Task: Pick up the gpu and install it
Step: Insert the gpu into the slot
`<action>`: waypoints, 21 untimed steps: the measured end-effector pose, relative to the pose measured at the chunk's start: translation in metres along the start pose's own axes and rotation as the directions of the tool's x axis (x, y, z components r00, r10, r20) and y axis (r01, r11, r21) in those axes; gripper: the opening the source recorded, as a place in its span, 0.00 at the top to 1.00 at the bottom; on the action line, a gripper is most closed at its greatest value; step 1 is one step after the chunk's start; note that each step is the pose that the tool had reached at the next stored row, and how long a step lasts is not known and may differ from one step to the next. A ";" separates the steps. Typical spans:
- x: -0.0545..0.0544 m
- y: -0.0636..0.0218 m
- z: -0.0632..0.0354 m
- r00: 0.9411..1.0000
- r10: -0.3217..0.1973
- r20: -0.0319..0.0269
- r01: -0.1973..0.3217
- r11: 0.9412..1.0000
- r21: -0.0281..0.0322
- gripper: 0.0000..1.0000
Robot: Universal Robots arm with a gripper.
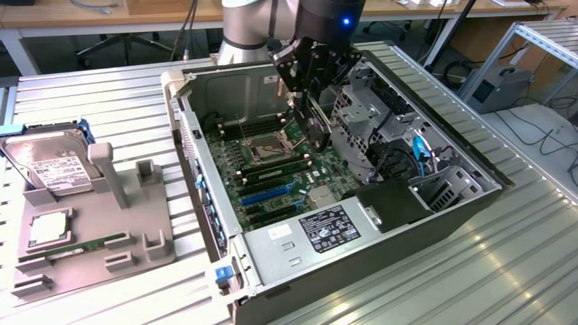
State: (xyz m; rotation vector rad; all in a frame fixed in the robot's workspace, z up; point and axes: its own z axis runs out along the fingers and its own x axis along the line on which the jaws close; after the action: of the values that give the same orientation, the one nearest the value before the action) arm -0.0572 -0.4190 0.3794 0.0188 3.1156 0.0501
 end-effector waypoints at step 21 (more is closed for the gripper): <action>0.000 0.0000 0.0000 0.999 -0.045 -0.001 0.045 0.999 -0.001 0.73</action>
State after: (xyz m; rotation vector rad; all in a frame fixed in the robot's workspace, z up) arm -0.0572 -0.4190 0.3794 -0.0510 3.1159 0.0511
